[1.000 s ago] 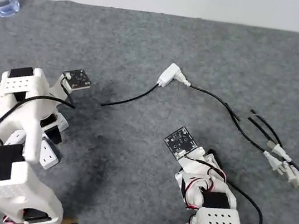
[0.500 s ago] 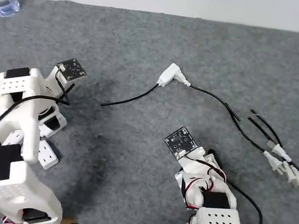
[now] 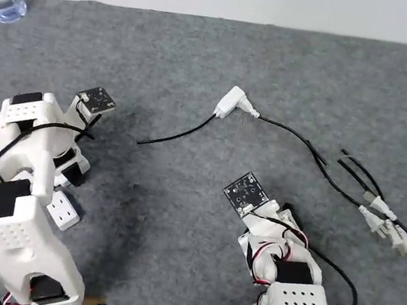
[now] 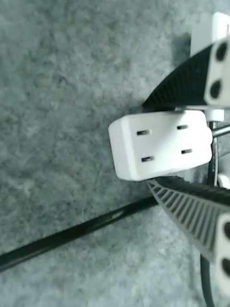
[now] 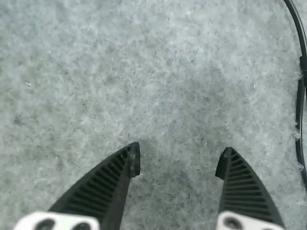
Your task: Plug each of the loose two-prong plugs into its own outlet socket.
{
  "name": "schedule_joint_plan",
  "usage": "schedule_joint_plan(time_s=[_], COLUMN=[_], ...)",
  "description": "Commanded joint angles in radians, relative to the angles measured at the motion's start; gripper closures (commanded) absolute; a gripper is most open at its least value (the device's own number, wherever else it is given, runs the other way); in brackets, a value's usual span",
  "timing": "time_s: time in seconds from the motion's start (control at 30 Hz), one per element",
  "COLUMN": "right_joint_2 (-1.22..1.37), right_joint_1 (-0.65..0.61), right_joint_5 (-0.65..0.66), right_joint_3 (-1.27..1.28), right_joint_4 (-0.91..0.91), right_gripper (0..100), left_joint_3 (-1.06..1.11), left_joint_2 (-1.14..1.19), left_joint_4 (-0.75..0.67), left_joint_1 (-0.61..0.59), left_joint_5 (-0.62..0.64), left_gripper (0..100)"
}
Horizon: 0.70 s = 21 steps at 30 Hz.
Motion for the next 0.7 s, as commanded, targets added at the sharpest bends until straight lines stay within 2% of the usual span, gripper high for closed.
schedule_joint_plan(time_s=[0.0,0.2,0.37,0.47,0.67], right_joint_2=[-0.012,-0.012,-0.012,-0.012,-0.012], right_joint_1=[-0.001,-0.001,-0.001,-0.001,-0.001], right_joint_5=[0.011,0.011,0.011,0.011,0.011], right_joint_3=[-0.006,-0.005,-0.005,-0.005,-0.005], right_joint_4=[-0.027,-0.027,-0.028,-0.028,-0.028], right_gripper=[73.9,74.0,74.0,74.0,74.0], left_joint_3=[-0.022,-0.015,-0.022,-0.054,-0.156], left_joint_2=[-0.048,-0.107,-0.115,-0.146,-0.281], left_joint_4=[0.017,0.023,0.074,0.150,0.374], left_joint_1=[-0.006,-0.008,0.017,0.075,0.278], left_joint_5=[0.005,0.005,0.005,0.005,0.006], left_gripper=[84,99,99,99,99])
